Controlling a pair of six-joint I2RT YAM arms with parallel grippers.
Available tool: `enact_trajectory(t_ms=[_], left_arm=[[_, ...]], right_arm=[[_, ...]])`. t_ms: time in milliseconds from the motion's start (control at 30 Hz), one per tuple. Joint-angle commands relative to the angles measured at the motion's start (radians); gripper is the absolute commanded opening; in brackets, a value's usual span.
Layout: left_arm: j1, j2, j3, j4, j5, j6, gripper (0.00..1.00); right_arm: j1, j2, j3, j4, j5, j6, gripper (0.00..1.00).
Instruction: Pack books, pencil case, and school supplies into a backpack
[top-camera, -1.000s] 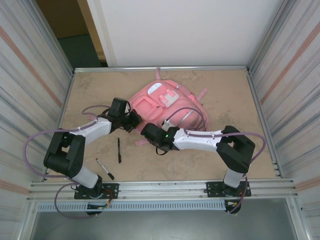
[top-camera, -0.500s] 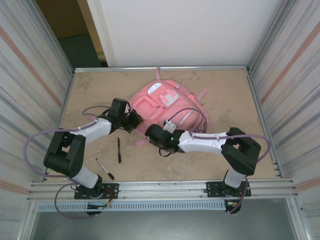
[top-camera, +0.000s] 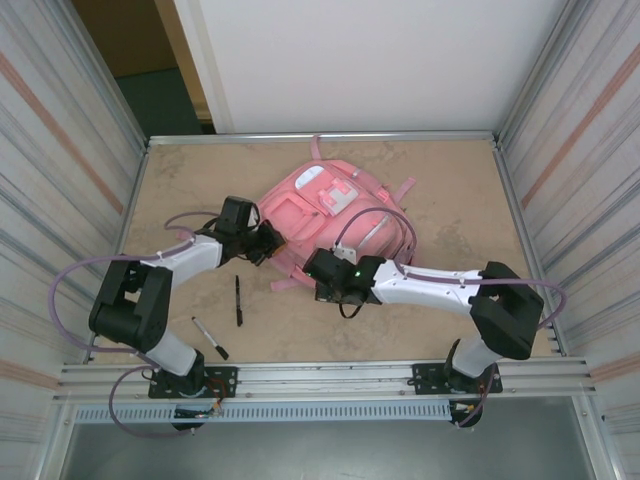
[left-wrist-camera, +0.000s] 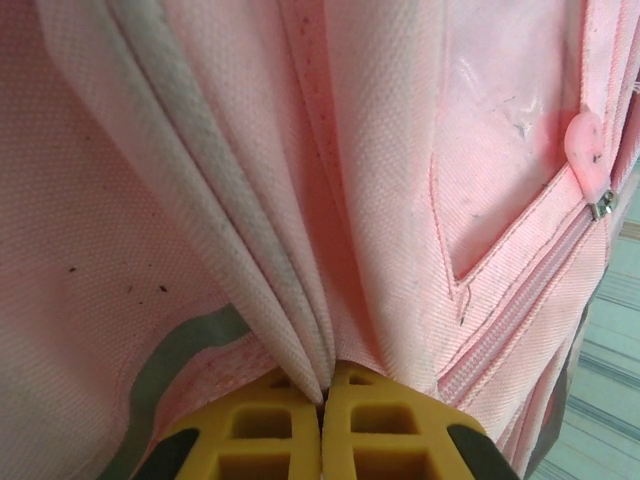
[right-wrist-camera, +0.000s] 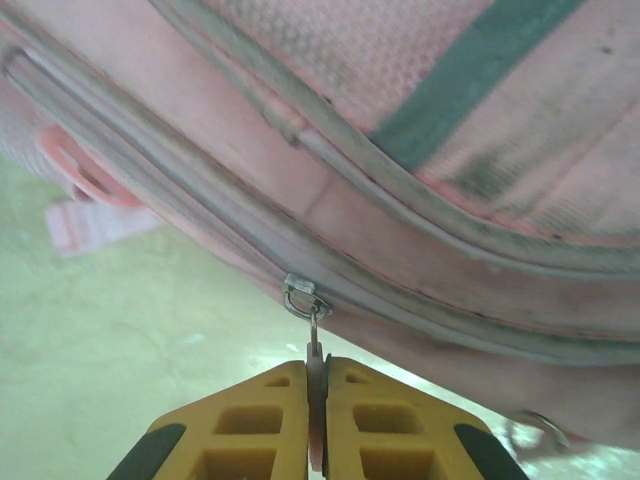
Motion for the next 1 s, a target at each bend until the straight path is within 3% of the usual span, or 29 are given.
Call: enact_trajectory(t_ms=[0, 133, 300, 467, 800, 900, 967], left_arm=[[0.022, 0.029, 0.038, -0.004, -0.008, 0.032, 0.02], [0.022, 0.030, 0.035, 0.001, 0.002, 0.021, 0.02], [0.017, 0.016, 0.025, 0.004, 0.017, 0.014, 0.02], [0.012, 0.004, 0.011, 0.005, 0.008, 0.008, 0.02], [0.012, -0.001, -0.008, 0.019, 0.017, 0.001, 0.02], [0.012, 0.000, -0.013, 0.029, 0.016, -0.005, 0.02], [0.010, 0.001, -0.006, 0.021, 0.021, 0.004, 0.02]], right_arm=[[-0.011, -0.053, 0.017, -0.187, -0.050, -0.131, 0.07], [-0.028, -0.068, 0.010, -0.184, -0.098, -0.170, 0.17], [-0.037, -0.095, -0.017, -0.089, -0.170, -0.104, 0.35], [-0.031, -0.079, -0.018, -0.070, -0.140, -0.039, 0.49], [-0.032, 0.007, 0.012, -0.119, -0.089, -0.031, 0.49], [-0.032, 0.020, 0.018, -0.120, -0.071, -0.035, 0.41], [-0.035, 0.026, 0.013, -0.104, -0.054, -0.041, 0.27]])
